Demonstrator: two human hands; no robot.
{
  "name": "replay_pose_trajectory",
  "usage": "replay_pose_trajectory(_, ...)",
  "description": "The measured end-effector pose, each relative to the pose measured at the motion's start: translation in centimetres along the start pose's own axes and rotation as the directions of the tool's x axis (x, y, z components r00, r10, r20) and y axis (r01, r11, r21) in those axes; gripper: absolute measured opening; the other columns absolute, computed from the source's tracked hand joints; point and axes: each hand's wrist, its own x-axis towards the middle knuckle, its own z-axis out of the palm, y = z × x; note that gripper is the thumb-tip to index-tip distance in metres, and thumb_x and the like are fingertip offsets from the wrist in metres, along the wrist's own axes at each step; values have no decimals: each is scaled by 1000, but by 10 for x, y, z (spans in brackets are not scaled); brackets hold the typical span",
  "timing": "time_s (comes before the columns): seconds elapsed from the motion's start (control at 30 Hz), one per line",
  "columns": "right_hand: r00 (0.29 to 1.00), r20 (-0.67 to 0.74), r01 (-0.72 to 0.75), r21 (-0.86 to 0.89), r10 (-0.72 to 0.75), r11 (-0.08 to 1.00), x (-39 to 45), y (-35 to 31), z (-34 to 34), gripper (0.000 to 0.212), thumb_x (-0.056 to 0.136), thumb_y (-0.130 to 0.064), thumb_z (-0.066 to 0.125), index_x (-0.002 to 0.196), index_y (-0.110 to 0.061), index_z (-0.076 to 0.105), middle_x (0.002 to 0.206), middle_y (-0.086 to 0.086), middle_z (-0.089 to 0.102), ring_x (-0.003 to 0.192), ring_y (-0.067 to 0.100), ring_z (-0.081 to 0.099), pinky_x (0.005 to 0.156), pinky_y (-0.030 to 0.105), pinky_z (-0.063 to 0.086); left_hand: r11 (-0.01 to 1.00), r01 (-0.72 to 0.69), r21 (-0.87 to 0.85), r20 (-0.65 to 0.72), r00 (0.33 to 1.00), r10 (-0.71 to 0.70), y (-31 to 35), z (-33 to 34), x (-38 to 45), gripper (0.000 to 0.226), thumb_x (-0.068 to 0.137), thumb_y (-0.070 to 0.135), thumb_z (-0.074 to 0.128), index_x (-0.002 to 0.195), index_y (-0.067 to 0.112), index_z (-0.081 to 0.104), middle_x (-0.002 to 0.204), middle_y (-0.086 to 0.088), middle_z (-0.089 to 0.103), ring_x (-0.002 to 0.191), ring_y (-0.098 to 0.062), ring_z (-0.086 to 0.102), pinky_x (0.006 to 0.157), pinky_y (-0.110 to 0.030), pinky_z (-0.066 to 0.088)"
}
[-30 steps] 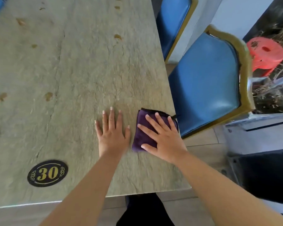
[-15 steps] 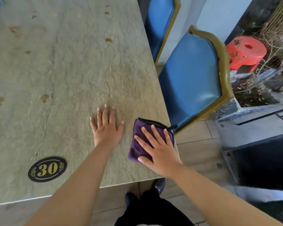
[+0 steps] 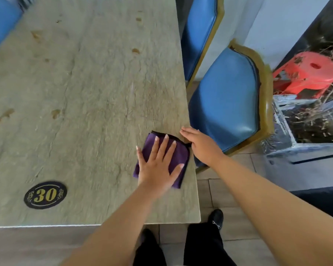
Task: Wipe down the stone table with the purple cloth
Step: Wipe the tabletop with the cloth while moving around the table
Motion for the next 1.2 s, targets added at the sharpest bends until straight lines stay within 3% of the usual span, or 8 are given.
replay_pose_trajectory(0.17,992,107,64,29,-67,998,17,22,-19,59,93,10,34,143,-20,42,153,-9,33,142,3,22,107,2,0,916,399,-49,36,917,-398,-19,-19,95,70,92,68,8,151,38,-11,160,9,-20,147,-18,-20,106,-74,-10)
replay_pose_trajectory(0.27,964,215,146,59,-156,987,25,33,-30,62,91,12,31,145,-18,38,155,-6,29,144,4,18,118,21,0,850,520,-85,19,854,-520,-2,-19,115,69,93,64,9,153,34,-8,161,5,-16,148,-22,-16,110,-69,-5)
replay_pose_trajectory(0.37,962,207,159,110,-179,981,34,36,-34,58,92,11,30,144,-12,38,155,1,30,145,13,21,120,27,2,841,533,-94,-33,843,-537,26,-11,94,67,94,63,8,153,34,-7,162,5,-11,149,-22,-11,115,-63,-5)
replay_pose_trajectory(0.5,994,109,-29,249,2,968,47,32,-31,53,95,3,31,143,-17,43,158,3,24,147,21,13,120,39,16,869,490,-72,-83,865,-495,72,8,35,68,93,64,11,154,35,-1,163,6,-5,150,-21,-4,118,-58,-1)
replay_pose_trajectory(0.7,989,145,-24,135,4,991,72,17,-29,48,96,-8,37,142,-21,42,160,-1,11,148,21,4,116,45,23,892,444,-84,-50,892,-449,68,5,12,66,91,72,18,149,49,-3,160,18,-10,148,-10,-13,118,-55,-5)
replay_pose_trajectory(0.87,984,156,-114,145,92,983,100,1,-34,48,93,-10,38,140,-17,43,155,3,21,145,25,18,114,40,27,726,679,-110,-14,729,-684,27,-14,85,66,91,69,15,150,46,-8,160,14,-17,148,-14,-16,116,-58,-7)
replay_pose_trajectory(0.97,959,280,-54,26,44,998,129,-7,-47,55,93,-7,38,148,-14,31,160,5,5,148,22,3,118,37,18,624,767,-151,24,634,-773,26,-19,115,66,91,65,7,151,41,-11,161,9,-18,148,-21,-16,115,-61,-7)
replay_pose_trajectory(1.2,922,386,153,-264,-41,952,216,-1,-75,60,96,-8,40,151,-21,19,161,1,-6,148,22,-9,119,37,14,810,577,-107,-103,804,-586,62,1,91,66,92,67,24,152,42,14,163,9,5,150,-22,3,116,-61,6)
